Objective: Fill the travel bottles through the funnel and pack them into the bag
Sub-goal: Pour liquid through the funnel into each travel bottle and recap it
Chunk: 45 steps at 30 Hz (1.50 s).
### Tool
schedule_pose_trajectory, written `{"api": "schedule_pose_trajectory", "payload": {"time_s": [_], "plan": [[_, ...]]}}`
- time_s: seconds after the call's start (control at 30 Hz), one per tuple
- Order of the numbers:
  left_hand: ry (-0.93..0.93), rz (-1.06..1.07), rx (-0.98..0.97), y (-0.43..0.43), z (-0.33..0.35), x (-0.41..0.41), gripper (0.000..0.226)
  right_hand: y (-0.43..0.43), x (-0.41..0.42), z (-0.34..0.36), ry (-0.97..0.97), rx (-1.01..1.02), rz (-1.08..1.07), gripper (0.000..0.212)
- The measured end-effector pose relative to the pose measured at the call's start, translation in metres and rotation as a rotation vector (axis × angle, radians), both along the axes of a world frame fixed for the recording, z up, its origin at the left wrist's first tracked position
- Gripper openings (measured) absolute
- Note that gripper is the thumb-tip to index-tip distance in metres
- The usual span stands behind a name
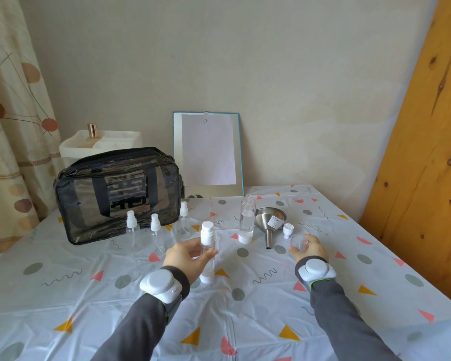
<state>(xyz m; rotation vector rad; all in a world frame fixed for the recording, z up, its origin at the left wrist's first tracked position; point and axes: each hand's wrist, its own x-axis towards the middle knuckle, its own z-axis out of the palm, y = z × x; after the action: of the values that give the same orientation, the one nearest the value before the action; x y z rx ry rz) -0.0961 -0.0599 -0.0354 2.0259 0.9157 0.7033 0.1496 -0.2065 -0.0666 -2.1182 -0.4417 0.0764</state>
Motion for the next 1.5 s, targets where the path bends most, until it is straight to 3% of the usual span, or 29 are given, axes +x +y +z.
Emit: {"api": "schedule_pose_trajectory", "payload": {"time_s": [0.13,0.2,0.3,0.37,0.47,0.53,0.6,0.67,0.8,0.9,0.97,1.03,1.1,1.17,1.23,1.37,1.5], "plan": [[-0.006,0.001,-0.006,0.0,-0.001,0.0,0.024,-0.002,-0.004,0.002,-0.005,-0.032,0.014,0.058],[-0.011,-0.001,-0.004,0.0,-0.001,0.0,0.024,0.002,-0.015,0.012,-0.138,-0.063,0.011,0.072],[-0.015,-0.003,-0.005,0.0,-0.002,0.0,0.025,0.016,-0.051,0.035,-0.352,0.098,0.121,0.06],[-0.021,-0.004,-0.003,-0.001,-0.002,0.001,0.025,0.026,-0.083,0.047,-0.262,0.237,0.355,0.056],[-0.04,-0.015,0.007,-0.003,-0.003,0.002,0.022,0.042,-0.122,0.053,-0.054,0.271,0.64,0.08],[-0.054,-0.016,0.012,-0.004,-0.003,0.002,0.02,0.055,-0.137,0.05,-0.019,0.226,0.705,0.089],[-0.064,-0.004,0.004,-0.006,-0.003,0.004,0.023,0.064,-0.144,0.046,0.033,0.177,0.672,0.079],[-0.078,0.0,-0.008,-0.008,-0.003,0.003,0.025,0.07,-0.149,0.04,0.102,0.177,0.629,0.057],[-0.058,-0.039,-0.025,-0.008,-0.001,0.002,0.025,0.074,-0.145,0.031,0.025,0.14,0.571,0.018],[0.018,-0.13,0.039,-0.005,-0.004,-0.007,0.044,0.076,-0.143,0.027,-0.026,0.101,0.545,0.014],[-0.055,-0.115,0.1,-0.001,-0.005,-0.019,0.06,0.079,-0.143,0.026,-0.047,0.092,0.552,0.014],[-0.254,0.031,0.125,0.004,0.001,-0.034,0.064,0.08,-0.142,0.025,-0.061,0.083,0.549,0.016],[-0.355,0.313,0.2,0.015,0.007,-0.048,0.061,0.081,-0.141,0.026,-0.075,0.063,0.545,0.02],[-0.291,0.579,0.148,0.026,0.013,-0.06,0.063,0.081,-0.141,0.026,-0.072,0.051,0.545,0.026],[-0.129,0.701,0.038,0.03,0.012,-0.067,0.071,0.081,-0.142,0.025,-0.063,0.054,0.543,0.029],[0.05,0.656,-0.072,0.03,0.003,-0.07,0.079,0.081,-0.141,0.026,-0.064,0.052,0.543,0.031],[0.186,0.659,-0.124,0.033,-0.008,-0.068,0.072,0.081,-0.142,0.026,-0.072,0.039,0.545,0.032]]}}
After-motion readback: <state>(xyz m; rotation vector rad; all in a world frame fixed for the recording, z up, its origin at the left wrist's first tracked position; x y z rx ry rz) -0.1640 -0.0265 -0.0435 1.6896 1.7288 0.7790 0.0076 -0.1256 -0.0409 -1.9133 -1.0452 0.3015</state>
